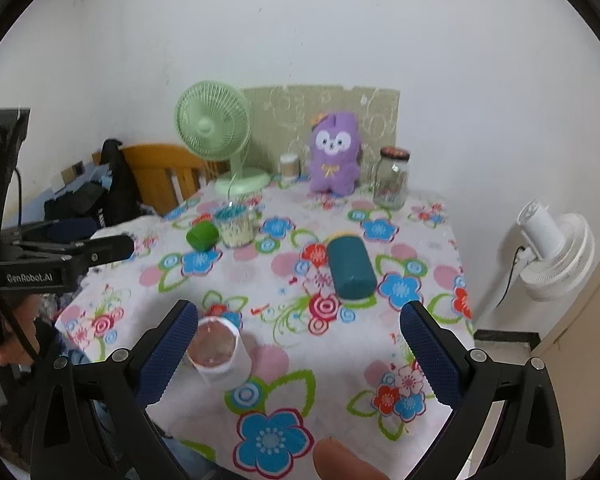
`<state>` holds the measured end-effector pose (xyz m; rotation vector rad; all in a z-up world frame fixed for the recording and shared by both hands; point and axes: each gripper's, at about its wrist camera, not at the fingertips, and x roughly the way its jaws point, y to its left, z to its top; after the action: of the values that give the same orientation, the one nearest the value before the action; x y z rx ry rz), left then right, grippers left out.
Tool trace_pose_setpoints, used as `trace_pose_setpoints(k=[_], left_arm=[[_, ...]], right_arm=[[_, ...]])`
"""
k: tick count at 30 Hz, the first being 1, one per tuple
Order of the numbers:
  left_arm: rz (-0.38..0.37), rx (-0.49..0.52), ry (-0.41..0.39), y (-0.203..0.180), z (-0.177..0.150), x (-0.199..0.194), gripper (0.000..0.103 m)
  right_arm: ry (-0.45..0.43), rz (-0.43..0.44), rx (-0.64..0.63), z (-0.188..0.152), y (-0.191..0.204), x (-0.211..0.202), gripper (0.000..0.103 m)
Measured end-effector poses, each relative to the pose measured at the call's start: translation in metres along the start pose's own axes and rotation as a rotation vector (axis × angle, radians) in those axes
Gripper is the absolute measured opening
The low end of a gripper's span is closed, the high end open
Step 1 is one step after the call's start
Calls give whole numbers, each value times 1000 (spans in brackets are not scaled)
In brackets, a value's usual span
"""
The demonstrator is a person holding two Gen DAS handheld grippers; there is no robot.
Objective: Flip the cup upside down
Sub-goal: 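Lower the inverted cup onto the tablecloth and open the left tool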
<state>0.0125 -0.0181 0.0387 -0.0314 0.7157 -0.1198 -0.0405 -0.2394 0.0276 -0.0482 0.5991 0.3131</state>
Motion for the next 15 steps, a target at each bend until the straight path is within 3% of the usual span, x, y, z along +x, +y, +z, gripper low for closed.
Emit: trace_pose_setpoints(k=[6,15], left_arm=[[56,-61,-130,6,-4,-20,97],[129,-138,-213,13,-18,-29,99]], right_arm=[[-110,-58,14,9,13,-24,103],[-160,-112,37,10,24,-35,103]])
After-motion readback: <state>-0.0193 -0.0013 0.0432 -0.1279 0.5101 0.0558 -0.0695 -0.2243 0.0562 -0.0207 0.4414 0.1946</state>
